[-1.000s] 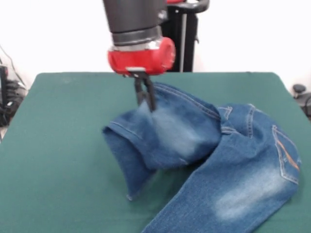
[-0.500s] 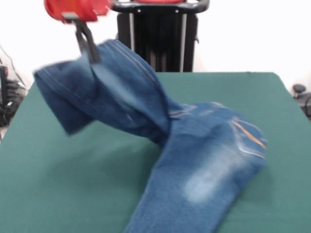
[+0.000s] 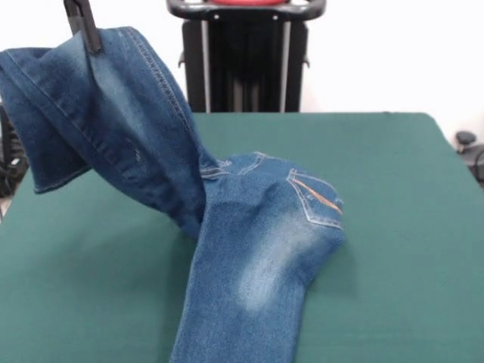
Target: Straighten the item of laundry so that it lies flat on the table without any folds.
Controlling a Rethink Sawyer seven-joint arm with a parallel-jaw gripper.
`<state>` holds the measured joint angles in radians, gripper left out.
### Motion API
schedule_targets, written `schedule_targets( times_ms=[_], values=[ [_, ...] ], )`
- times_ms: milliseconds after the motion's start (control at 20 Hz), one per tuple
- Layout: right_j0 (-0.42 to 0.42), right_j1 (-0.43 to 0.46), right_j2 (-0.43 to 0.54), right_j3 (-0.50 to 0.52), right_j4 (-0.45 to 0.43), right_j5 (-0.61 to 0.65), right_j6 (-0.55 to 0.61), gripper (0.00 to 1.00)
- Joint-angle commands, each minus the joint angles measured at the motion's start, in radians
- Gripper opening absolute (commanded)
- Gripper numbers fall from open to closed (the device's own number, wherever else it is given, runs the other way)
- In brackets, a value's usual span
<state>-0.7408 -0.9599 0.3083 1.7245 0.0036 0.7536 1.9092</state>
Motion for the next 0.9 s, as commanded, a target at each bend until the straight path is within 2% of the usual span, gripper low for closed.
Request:
schedule_targets(
  times_ms=[50,650,700,800,900],
  values=[
    [0.025,0.022,0.100,0.063,-0.003,0.001,-0.072,0.00],
    [0.037,0.029,0.096,0.067,-0.032,-0.050,-0.066,0.00],
    [0.034,0.025,0.099,0.075,-0.039,-0.088,-0.065,1.00],
    [0.028,0.024,0.107,0.082,-0.037,-0.108,-0.069,1.00],
    [0.029,0.036,0.109,0.071,-0.028,-0.074,-0.071,1.00]
  ],
)
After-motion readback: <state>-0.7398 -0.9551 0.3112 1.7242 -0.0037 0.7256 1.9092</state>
